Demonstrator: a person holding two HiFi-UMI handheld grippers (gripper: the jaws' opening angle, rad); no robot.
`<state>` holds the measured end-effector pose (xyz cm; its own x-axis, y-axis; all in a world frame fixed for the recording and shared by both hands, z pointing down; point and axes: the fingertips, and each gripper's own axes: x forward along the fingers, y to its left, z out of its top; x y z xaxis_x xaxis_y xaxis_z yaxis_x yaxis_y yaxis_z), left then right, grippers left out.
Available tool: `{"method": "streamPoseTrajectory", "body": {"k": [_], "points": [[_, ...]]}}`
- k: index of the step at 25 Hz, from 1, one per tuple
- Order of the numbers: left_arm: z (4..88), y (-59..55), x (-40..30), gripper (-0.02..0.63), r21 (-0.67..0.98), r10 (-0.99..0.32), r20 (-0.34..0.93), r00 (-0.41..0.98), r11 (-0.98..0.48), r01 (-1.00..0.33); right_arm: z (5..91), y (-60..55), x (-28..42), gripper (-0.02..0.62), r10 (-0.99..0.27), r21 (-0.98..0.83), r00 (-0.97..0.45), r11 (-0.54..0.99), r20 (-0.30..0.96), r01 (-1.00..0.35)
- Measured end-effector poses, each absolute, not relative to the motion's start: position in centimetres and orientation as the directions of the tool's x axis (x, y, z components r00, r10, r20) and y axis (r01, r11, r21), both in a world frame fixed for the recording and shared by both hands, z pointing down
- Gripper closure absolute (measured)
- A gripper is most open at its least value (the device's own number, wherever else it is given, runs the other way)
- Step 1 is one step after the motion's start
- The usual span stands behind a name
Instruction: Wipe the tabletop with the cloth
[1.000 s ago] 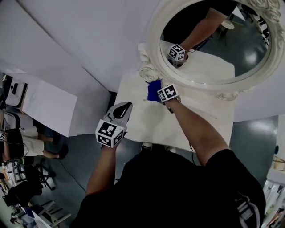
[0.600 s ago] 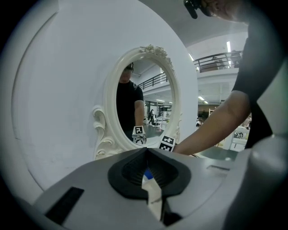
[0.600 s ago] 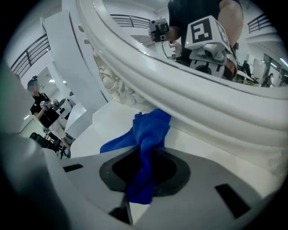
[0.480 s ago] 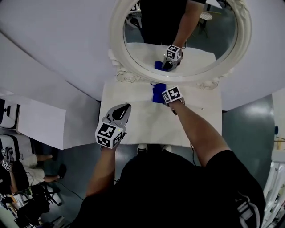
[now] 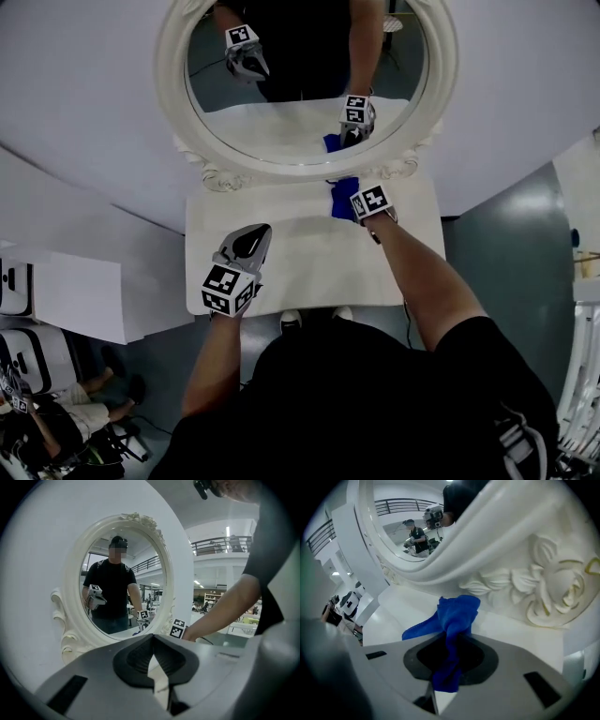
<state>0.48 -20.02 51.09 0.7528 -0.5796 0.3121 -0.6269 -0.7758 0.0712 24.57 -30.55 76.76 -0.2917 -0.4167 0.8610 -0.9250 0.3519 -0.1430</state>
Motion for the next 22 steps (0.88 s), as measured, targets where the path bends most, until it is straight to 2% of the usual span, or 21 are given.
{"method": "streamPoseTrajectory", "body": {"k": [12, 22], "points": [[51.5, -20.3, 7.9, 0.597, 0.067, -0.512, 0.319, 0.798, -0.827, -0.558, 76.8, -27.6, 39.4, 0.537, -0.453, -0.099, -0.185, 0.206, 0.872, -0.974], [51.5, -20.3, 9.9, 0.597, 0.064, -0.495, 0.326, 0.806, -0.839, -0.541, 76.6, -25.8, 45.4, 0.537, -0.475, -0.112, -0.146, 0.099, 0.868, -0.989]]}}
